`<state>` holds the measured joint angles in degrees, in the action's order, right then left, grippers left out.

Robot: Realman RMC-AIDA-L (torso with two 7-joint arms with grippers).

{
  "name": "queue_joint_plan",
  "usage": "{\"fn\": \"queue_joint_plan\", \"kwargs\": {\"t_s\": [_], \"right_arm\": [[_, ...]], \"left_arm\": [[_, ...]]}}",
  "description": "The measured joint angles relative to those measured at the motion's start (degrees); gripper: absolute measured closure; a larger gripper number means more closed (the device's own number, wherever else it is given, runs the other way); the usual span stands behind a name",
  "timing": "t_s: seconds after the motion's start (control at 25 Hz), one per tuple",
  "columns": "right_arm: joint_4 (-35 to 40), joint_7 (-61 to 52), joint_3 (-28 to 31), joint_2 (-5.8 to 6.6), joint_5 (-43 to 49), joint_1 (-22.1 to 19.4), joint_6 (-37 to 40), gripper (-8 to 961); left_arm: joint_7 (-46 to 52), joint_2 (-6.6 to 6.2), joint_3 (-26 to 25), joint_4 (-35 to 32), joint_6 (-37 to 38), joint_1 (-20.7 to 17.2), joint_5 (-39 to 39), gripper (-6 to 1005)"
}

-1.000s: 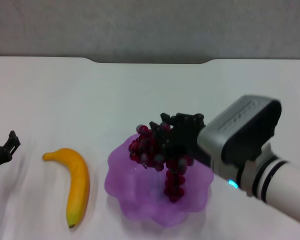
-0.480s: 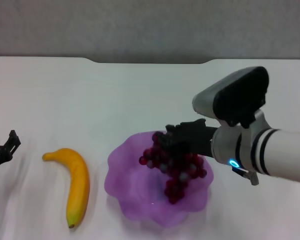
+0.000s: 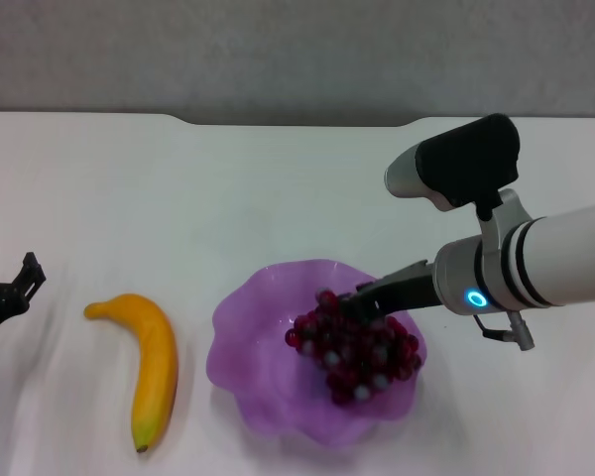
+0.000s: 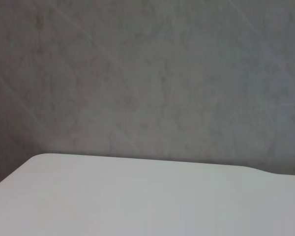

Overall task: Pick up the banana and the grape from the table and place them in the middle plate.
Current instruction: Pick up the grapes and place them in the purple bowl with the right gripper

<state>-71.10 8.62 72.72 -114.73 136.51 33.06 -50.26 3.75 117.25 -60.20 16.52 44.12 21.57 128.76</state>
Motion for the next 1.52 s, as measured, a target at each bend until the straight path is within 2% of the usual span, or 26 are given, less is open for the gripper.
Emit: {"fn": "queue_joint_plan", "kwargs": {"t_s": [0.32,0.96,1.24,1.52], "right_arm": [[7.05,0.7,-0.11,-0.09,-0.45,3.3,2.17,688],[9.71,4.97,-1.02,-0.18,-0.46,2.7,8.84,690],[8.98,6.86,-3.58,-0.23,-0.46,2.01,12.98,690],[5.41,9.04,-4.6,-0.22,-0.28,-1.5,17.43,381]], "left_arm": [[-0.06,0.08,0.0,0.36,-0.62,0.16,0.0,109],[0.15,0.09,0.0,0.01,-0.61,0.1,0.0,108],[0.15,0.09,0.0,-0.06,-0.61,-0.12,0.0,108],[0.21,0.09,0.0,-0.09,-0.61,-0.3,0.0,109]]}}
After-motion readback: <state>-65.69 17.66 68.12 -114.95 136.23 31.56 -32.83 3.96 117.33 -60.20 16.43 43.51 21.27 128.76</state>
